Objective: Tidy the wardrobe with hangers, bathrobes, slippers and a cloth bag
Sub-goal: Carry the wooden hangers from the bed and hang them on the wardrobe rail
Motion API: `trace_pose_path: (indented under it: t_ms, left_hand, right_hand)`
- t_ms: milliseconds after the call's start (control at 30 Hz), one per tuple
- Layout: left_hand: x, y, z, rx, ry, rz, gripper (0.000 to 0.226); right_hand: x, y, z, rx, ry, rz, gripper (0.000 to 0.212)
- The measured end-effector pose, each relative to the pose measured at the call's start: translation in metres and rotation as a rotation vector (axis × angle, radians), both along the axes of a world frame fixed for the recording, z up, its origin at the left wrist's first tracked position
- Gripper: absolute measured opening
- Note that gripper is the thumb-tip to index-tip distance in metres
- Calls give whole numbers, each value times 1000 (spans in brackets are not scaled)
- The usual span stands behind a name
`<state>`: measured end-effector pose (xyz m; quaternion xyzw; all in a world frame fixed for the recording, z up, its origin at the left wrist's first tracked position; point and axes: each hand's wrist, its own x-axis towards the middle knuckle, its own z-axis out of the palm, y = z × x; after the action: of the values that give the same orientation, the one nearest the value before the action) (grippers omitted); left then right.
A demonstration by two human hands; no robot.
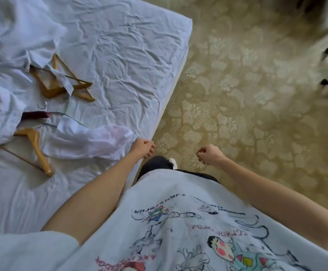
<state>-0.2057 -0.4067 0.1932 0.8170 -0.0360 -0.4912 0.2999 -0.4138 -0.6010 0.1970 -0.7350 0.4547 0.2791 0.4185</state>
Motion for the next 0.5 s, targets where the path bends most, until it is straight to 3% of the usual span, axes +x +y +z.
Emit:
trace_pose_path:
  t_ms: [233, 500]
  left_hand:
    - [82, 1, -18, 113, 83, 245, 17]
    - [166, -37, -52, 187, 260, 596, 8]
  right_hand:
    - [198, -43, 22, -16, -145, 407, 20]
    - [357, -107, 13, -30, -119, 745, 21]
